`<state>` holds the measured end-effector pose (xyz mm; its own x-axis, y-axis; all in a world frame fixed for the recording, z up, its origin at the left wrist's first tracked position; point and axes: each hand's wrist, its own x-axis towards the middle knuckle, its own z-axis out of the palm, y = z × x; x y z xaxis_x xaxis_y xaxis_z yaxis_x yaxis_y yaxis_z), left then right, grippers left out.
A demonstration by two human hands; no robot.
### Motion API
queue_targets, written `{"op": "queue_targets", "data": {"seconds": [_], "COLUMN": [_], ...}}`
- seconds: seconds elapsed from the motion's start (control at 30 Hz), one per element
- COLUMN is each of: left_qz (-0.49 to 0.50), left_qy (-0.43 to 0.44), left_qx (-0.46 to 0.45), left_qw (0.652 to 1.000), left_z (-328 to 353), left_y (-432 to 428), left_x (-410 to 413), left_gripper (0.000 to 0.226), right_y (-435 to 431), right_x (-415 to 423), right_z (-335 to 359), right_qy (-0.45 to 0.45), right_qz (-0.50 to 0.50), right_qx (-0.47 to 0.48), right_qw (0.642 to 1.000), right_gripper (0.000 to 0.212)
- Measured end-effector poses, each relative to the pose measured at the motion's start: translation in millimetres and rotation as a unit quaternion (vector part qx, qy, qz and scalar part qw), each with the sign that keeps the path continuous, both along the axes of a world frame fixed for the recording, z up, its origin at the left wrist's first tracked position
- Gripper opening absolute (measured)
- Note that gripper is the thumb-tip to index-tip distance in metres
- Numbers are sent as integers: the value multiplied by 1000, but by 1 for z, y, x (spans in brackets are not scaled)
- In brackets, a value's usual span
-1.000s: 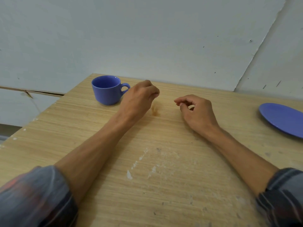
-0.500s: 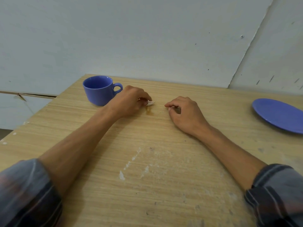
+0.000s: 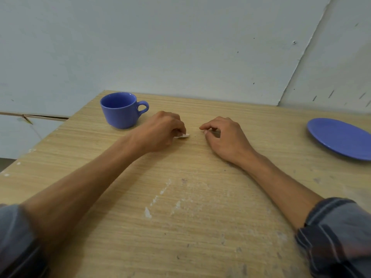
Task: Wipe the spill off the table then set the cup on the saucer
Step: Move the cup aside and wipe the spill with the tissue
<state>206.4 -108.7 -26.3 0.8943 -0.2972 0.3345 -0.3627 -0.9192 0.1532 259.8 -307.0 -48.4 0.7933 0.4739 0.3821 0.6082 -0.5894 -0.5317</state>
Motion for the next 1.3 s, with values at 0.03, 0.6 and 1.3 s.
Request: {"op": "queue_targets", "data": {"seconds": [0.03,0.6,1.3], "left_qz": [-17,61,-93], "left_qy": [-3,-5,4], "left_qx": [5,-17,1], "left_qw": [1000,998,996], "left_z": [0,-7,-5], "left_y": [0,-18,-25], "left_x": [-10,19,-17], "left_gripper": [18,24,15], "right_y": [0,0,-3], "right_x": [0,4,4], "right_z": [0,-1,-6], "right_qy": [2,24,7], "right_qz": [1,-76,-76], "right_qx": [2,30,-79], "right_qw": [1000,996,994], "right_gripper": [20,19,30]}}
